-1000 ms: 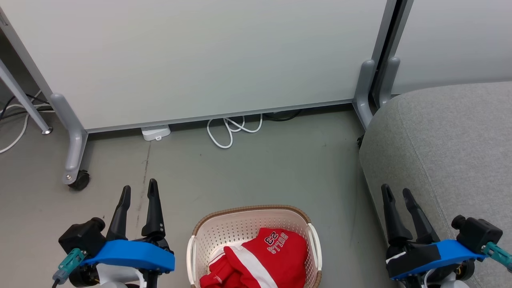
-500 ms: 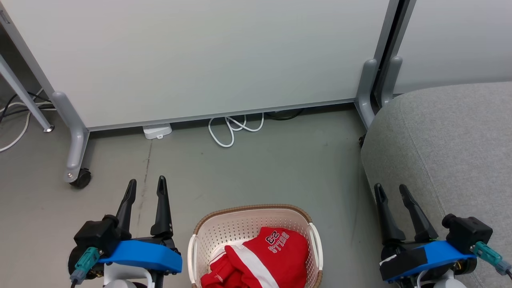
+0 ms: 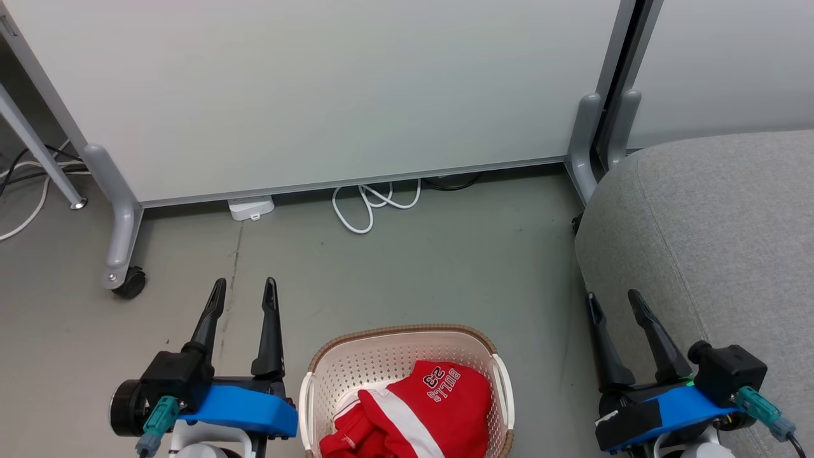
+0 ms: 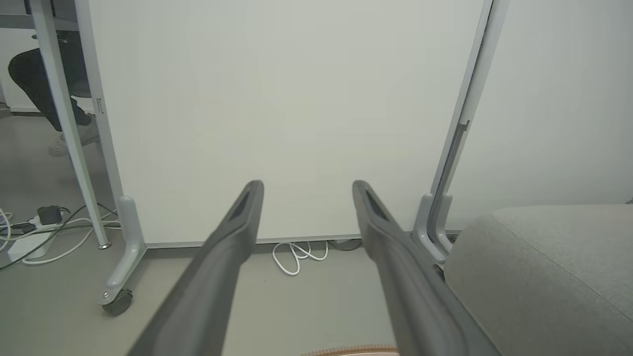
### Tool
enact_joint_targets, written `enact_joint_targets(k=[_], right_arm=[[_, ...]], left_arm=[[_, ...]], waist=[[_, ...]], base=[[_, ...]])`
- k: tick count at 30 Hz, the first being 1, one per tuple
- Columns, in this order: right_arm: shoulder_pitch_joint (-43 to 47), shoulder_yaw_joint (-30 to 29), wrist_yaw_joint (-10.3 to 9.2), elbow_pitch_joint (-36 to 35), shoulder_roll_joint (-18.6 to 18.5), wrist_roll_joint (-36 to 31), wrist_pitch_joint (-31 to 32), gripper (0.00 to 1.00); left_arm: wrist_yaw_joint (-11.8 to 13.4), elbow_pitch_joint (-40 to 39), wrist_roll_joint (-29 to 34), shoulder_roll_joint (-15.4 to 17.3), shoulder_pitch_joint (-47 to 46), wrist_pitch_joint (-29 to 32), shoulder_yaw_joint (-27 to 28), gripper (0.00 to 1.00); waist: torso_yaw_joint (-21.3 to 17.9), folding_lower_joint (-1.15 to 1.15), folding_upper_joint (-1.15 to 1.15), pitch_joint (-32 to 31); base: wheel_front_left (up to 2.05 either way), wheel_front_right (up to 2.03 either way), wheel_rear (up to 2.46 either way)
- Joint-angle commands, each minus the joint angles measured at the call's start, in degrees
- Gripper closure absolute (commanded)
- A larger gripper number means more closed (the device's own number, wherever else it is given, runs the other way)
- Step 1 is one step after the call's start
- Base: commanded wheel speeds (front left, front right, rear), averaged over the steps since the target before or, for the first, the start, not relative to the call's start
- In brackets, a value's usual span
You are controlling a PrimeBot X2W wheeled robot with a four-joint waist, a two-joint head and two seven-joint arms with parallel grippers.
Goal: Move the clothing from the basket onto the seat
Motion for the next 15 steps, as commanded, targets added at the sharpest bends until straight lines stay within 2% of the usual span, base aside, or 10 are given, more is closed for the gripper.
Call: enact_joint_targets(k=[1, 15], right_arm=[[-0.9, 0.2, 0.11, -0.4, -0.3, -1.4, -0.5, 0.00], [-1.1, 0.9, 0.12, 0.4, -0.3, -7.2, -2.1, 0.00]], left_arm=[[0.0, -0.5, 1.4, 0.3, -1.1, -0.6, -0.2, 0.00], [-0.6, -0.4, 7.4, 0.0, -0.9, -2.1, -0.6, 0.00]], waist=[[0.0, 0.00, 0.00, 0.0], [0.3, 0.00, 0.00, 0.4]], base=[[0.00, 0.00, 0.00], [0.00, 0.00, 0.00]])
